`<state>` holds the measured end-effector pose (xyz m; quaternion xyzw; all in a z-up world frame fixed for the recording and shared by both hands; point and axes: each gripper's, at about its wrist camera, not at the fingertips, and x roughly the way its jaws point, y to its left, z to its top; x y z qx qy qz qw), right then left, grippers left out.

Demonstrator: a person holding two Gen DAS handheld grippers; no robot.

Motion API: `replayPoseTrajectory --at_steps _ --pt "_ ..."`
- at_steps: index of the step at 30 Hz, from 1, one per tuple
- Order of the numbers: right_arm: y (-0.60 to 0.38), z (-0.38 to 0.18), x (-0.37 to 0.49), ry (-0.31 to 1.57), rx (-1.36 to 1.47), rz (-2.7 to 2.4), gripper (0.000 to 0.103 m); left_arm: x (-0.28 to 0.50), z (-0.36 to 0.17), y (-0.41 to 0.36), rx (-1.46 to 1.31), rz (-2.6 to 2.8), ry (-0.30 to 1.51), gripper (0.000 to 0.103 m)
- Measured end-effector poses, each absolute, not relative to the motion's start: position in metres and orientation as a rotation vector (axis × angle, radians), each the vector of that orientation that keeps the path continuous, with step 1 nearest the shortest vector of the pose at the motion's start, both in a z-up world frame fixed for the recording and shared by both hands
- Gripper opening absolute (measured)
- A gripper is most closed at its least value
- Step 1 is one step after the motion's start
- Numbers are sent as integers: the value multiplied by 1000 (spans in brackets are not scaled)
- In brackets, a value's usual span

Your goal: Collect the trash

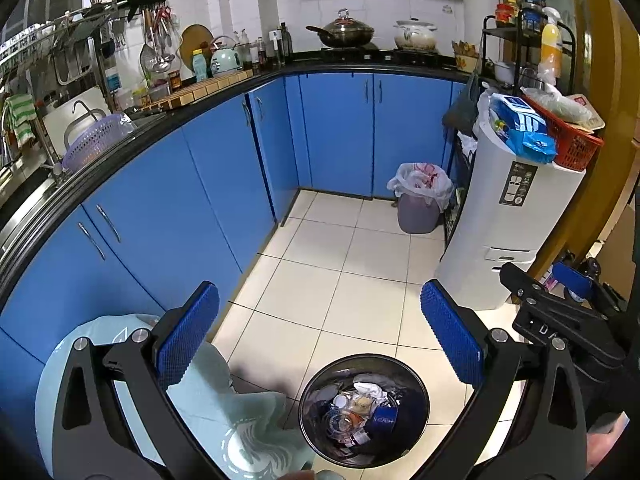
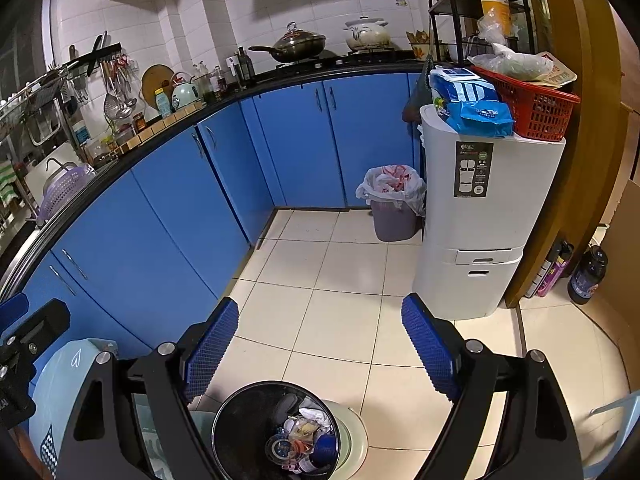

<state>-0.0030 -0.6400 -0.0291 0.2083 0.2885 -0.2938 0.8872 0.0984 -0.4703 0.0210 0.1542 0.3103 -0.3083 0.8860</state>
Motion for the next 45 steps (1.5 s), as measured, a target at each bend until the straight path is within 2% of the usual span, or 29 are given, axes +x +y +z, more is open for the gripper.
replayPoseTrajectory --at_steps 45 --pt "-630 -26 -2 593 433 -599 82 87 33 -462 318 -662 622 99"
